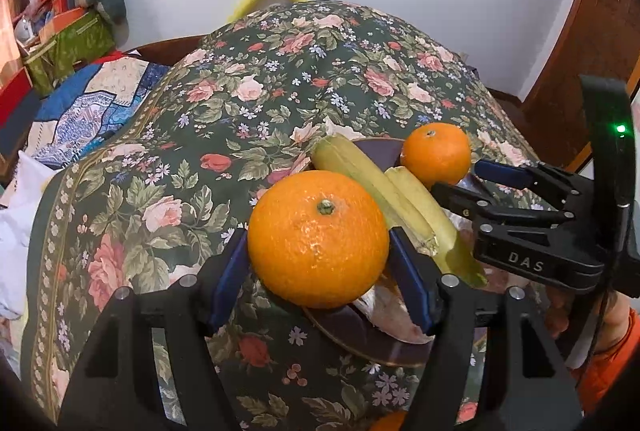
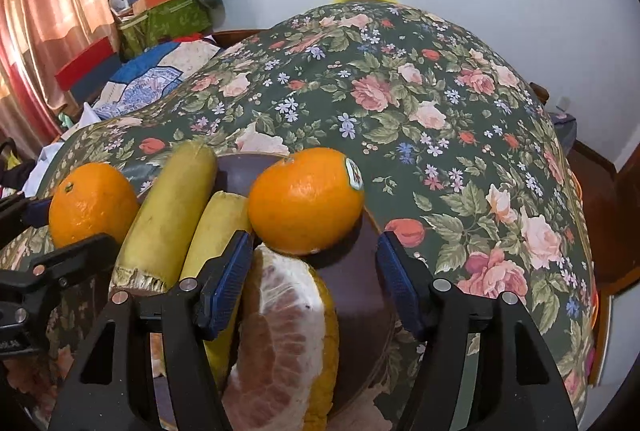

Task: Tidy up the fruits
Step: 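Lift both large oranges and carry them over the purple plate, then lower both oranges onto the plate rim and open both tools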

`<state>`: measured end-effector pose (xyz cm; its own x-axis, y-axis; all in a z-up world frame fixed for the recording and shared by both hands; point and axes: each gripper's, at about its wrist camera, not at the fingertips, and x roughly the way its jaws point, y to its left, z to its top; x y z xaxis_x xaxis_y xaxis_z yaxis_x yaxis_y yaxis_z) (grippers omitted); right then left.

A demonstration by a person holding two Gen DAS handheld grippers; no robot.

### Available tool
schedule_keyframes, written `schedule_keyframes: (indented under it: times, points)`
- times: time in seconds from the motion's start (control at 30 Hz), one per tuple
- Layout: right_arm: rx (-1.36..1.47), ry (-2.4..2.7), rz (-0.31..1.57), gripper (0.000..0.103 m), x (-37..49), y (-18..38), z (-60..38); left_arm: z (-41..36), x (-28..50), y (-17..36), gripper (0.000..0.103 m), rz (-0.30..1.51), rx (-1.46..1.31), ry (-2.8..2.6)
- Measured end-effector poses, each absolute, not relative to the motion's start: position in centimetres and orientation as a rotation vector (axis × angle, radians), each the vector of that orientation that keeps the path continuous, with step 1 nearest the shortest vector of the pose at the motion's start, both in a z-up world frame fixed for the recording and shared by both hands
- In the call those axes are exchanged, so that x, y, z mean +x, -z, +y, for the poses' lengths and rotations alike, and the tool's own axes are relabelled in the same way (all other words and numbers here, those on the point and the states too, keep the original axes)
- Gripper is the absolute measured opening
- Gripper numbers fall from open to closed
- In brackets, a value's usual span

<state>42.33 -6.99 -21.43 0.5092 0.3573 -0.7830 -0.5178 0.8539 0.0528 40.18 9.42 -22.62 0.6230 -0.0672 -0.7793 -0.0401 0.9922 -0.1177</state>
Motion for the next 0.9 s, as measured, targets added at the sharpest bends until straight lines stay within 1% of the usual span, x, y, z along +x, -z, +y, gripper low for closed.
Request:
schedule_keyframes:
  times: [0.23,0.53,0.73,0.9]
  points:
    - [-0.182,-0.551,0.884,0.062,41.5,20.7,-7.5,10.0,40.3,23.3,0.068,0.937,-0.155,0.012]
    - [-0.2,-0.552,0.839,0.062,39.5,19.6,-7.9,9.8,39.0,22.3,0.068,0.913,-0.132,0.026]
    - [-0.184,-0.553,0.805,0.062,37.8,18.1,-8.7,9.2,37.0,20.5,0.068,0.883,-0.118,0.042]
    - [-0.168,-0.551,0.767,0.062,35.6,15.9,-9.6,7.9,34.4,17.9,0.068,0.838,-0.088,0.065]
